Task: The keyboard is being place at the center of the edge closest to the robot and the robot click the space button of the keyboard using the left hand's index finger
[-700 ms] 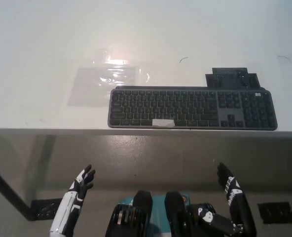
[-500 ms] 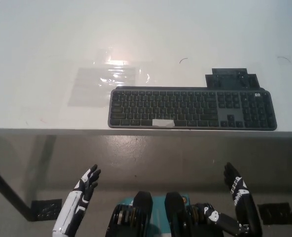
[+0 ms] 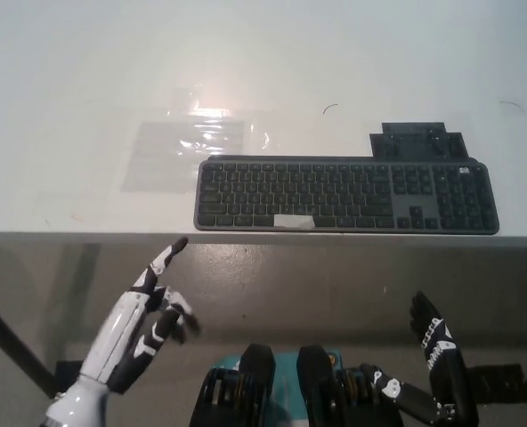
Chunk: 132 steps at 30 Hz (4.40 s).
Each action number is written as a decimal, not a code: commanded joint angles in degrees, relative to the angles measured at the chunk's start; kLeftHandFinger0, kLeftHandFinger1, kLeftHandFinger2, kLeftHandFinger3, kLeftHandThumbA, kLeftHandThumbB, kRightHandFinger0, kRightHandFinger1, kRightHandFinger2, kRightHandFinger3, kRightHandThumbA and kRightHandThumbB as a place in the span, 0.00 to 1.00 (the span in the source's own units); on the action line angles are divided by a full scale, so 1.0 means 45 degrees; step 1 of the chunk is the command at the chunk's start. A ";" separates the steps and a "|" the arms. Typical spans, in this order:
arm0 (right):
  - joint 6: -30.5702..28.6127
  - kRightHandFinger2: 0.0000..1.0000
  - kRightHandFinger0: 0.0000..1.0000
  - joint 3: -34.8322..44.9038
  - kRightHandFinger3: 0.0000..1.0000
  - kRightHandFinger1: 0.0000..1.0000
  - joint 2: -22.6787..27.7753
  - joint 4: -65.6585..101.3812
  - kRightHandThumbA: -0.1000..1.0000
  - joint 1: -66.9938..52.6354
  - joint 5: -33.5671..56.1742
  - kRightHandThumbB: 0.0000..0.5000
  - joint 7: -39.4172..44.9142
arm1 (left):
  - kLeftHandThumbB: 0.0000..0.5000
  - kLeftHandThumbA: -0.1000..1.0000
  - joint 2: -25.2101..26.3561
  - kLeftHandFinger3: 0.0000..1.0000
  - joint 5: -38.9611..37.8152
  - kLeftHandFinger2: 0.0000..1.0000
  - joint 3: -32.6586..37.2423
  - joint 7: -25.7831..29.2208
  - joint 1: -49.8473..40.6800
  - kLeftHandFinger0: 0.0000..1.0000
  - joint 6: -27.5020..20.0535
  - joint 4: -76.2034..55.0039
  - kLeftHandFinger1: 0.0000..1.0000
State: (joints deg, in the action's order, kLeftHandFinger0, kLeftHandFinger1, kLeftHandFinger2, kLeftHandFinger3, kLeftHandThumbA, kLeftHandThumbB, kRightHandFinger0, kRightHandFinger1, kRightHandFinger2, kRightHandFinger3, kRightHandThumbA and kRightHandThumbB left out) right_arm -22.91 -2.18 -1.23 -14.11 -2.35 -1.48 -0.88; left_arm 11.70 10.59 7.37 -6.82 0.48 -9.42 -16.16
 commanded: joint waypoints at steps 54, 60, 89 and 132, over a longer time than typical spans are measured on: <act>-0.0172 1.00 1.00 0.0047 1.00 1.00 0.0186 0.0671 1.00 0.0658 0.0004 0.62 0.0073 | 1.00 1.00 0.0364 1.00 0.9703 0.40 0.4229 -0.4053 0.7267 0.00 0.5494 0.4673 0.31; -0.0154 1.00 1.00 0.0008 1.00 1.00 0.0275 0.0733 1.00 0.0676 -0.0007 0.60 0.0121 | 0.99 1.00 0.0107 1.00 1.0004 0.36 0.4805 -0.3984 0.7164 0.02 0.5533 0.5194 0.25; 0.0171 1.00 1.00 -0.0099 1.00 1.00 0.0422 0.0703 1.00 0.1031 -0.0160 0.67 0.0160 | 0.90 1.00 -0.0027 1.00 0.9730 0.00 0.5970 -0.4093 0.5486 0.00 0.5425 0.0026 0.00; -0.0454 1.00 1.00 -0.0701 1.00 1.00 0.0351 0.0357 1.00 -0.0145 -0.0324 0.65 0.0397 | 0.69 1.00 -0.0090 1.00 -0.0424 1.00 0.0187 -0.1129 -0.2266 1.00 -0.2031 0.2592 1.00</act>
State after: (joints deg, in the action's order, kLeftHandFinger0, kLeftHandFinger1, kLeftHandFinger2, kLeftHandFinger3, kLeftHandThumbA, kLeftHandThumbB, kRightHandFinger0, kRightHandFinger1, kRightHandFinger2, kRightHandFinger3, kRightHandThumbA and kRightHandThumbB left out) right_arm -21.92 -3.59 0.62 -14.03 -1.94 -2.08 -0.77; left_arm 13.47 22.55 13.68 -18.70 -8.31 -2.40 -14.04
